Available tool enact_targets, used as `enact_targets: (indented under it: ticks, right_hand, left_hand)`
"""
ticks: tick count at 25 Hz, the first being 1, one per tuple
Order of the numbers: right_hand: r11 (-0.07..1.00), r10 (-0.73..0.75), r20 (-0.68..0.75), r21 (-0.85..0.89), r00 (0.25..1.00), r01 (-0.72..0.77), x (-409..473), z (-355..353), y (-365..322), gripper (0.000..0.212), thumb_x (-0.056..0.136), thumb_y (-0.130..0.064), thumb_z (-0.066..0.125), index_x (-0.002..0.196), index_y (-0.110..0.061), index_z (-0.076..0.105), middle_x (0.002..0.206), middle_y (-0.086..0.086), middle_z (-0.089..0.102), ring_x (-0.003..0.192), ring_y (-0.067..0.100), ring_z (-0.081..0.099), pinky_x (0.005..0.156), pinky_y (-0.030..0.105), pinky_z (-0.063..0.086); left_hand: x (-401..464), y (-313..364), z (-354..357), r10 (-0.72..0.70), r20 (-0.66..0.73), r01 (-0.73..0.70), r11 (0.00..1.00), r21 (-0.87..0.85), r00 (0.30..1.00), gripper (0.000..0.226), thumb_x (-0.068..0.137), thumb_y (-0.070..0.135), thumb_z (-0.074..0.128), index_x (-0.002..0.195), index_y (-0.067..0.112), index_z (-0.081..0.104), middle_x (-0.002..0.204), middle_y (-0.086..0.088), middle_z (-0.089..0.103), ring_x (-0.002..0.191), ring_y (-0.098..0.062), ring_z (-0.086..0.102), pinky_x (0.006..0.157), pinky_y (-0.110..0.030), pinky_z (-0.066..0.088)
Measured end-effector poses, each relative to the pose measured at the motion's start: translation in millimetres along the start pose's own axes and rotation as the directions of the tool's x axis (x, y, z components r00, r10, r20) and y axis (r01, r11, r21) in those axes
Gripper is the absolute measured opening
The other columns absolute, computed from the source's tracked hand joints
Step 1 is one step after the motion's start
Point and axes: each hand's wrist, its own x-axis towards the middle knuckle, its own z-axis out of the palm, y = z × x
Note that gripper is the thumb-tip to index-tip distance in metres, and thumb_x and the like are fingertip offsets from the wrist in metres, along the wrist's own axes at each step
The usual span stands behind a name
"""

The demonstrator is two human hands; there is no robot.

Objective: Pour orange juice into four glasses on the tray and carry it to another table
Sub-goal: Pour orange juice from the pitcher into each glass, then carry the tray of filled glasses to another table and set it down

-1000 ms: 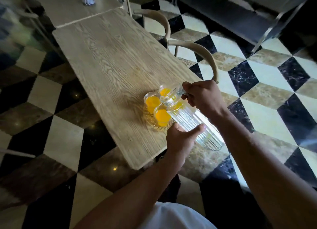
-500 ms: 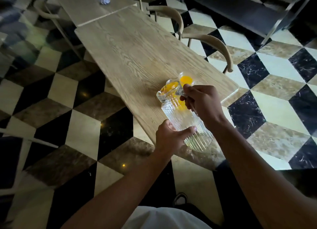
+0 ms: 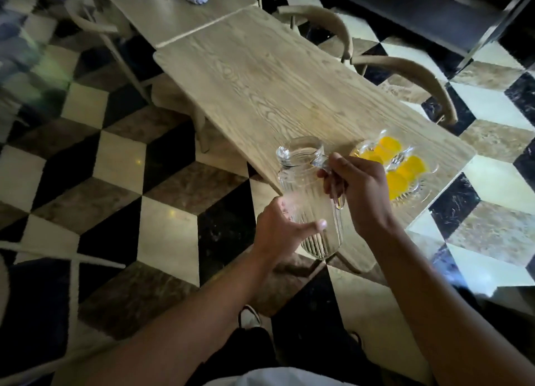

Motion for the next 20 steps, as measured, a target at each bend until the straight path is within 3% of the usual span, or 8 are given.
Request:
enact_targets:
  ticks: [2,4,8,10,12,16,20]
  right_hand:
    - [1.000,0.003,-0.068,0.015,0.998,-0.002,2.1,24.3,4.4,0.047,0.095,-0.024,0.059,0.056,0.002,0.061,0.045,0.008,0.052,0.059,0.028,0.055,0.063,0.038,0.043]
    - [1.000,0.006,-0.135,0.015,0.991,-0.004,6.4,42.3,7.8,0.040,0.094,-0.026,0.060,0.061,-0.005,0.069,0.049,0.008,0.057,0.056,0.027,0.053,0.059,0.040,0.040]
    - [1.000,0.020,-0.199,0.012,0.980,-0.018,27.8,60.0,10.9,0.035,0.093,-0.025,0.062,0.063,-0.008,0.071,0.052,0.006,0.061,0.058,0.025,0.056,0.060,0.036,0.043]
    - [0.999,0.050,-0.215,0.026,0.975,-0.046,46.7,61.6,14.9,0.033,0.089,-0.025,0.062,0.067,-0.004,0.072,0.054,0.008,0.062,0.060,0.026,0.057,0.062,0.038,0.044]
    - [0.997,0.070,-0.227,0.041,0.971,-0.062,69.3,59.4,17.0,0.030,0.087,-0.025,0.063,0.067,-0.005,0.073,0.054,0.008,0.062,0.061,0.028,0.057,0.066,0.042,0.044]
    - [0.996,0.081,-0.257,0.053,0.963,-0.070,119.0,50.0,14.2,0.037,0.088,-0.022,0.061,0.051,-0.019,0.068,0.048,0.002,0.059,0.064,0.029,0.058,0.071,0.046,0.046]
    - [0.994,0.099,-0.312,0.076,0.945,-0.079,174.1,31.4,8.2,0.038,0.087,-0.022,0.062,0.049,-0.023,0.066,0.050,0.002,0.059,0.065,0.027,0.060,0.070,0.042,0.046]
  left_hand:
    - [16.2,-7.9,-26.3,0.052,0.015,-0.052,0.998,0.024,0.999,0.099,0.067,0.053,0.096,0.144,0.008,0.054,0.118,0.003,0.060,0.113,-0.017,0.062,0.100,-0.033,0.057]
    - [38.5,-14.8,-47.7,0.094,0.078,-0.098,0.995,0.038,0.993,0.098,0.066,0.048,0.098,0.144,0.007,0.054,0.119,0.003,0.061,0.115,-0.017,0.064,0.098,-0.029,0.057]
    - [93.9,-19.6,-68.8,0.155,0.225,-0.169,0.985,0.044,0.962,0.126,0.045,0.068,0.089,0.147,0.005,0.053,0.135,-0.009,0.066,0.122,-0.020,0.066,0.105,-0.034,0.058]
    - [122.0,-15.5,-70.2,0.153,0.290,-0.170,0.985,0.036,0.945,0.135,0.041,0.069,0.087,0.151,0.002,0.048,0.138,-0.012,0.064,0.121,-0.020,0.065,0.102,-0.029,0.057]
    - [150.1,-7.9,-66.8,0.140,0.317,-0.162,0.986,0.043,0.938,0.133,0.039,0.067,0.088,0.147,0.001,0.050,0.137,-0.014,0.065,0.122,-0.022,0.067,0.100,-0.027,0.058]
    - [209.6,10.5,-53.8,0.133,0.337,-0.172,0.981,0.089,0.932,0.112,0.042,0.067,0.091,0.132,0.009,0.059,0.130,-0.012,0.070,0.119,-0.023,0.070,0.105,-0.043,0.060]
    - [267.0,46.5,-40.3,0.135,0.392,-0.186,0.978,0.097,0.910,0.103,0.043,0.063,0.092,0.126,0.009,0.062,0.126,-0.012,0.072,0.118,-0.022,0.071,0.106,-0.041,0.059]
